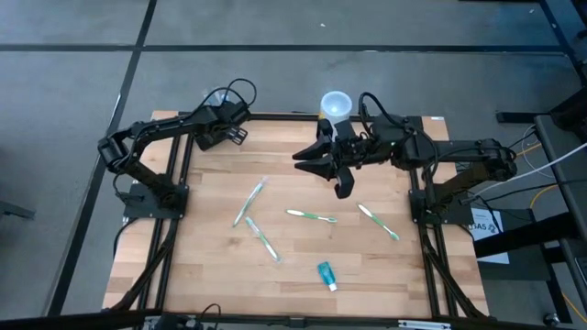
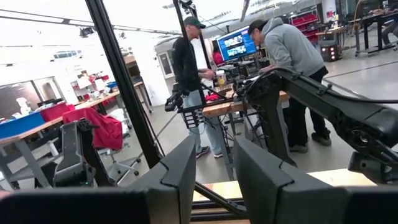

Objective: Pick & Place toothbrushing station
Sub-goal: Put the blue mouthwash bottle into the middle section of the black organizer

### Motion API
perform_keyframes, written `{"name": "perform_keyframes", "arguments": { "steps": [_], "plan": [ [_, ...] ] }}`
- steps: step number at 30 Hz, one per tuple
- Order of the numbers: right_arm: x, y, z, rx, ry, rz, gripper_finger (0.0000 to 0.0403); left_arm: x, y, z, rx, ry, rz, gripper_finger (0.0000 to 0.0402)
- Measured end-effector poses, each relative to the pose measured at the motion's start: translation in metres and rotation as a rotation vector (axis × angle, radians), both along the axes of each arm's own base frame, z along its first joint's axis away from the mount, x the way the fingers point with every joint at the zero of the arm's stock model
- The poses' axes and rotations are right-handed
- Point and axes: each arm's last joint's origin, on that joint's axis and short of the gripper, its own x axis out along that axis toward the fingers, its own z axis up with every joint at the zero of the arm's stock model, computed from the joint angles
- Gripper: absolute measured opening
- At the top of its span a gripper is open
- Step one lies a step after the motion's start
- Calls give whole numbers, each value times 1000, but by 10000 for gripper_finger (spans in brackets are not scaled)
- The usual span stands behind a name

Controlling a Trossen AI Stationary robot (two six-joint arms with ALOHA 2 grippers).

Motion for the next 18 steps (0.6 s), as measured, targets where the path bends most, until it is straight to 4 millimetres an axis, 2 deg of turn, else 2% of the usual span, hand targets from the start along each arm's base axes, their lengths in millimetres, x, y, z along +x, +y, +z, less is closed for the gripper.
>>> {"name": "perform_keyframes", "arguments": {
  "steps": [7,18],
  "plan": [
    [0,2,0,-6,-2,-2,110,-2,-2,-1,-19,14,4,203],
    [0,3,0,-6,-2,3,110,-5,-4,-2,-42,39,19,138]
  ]
}}
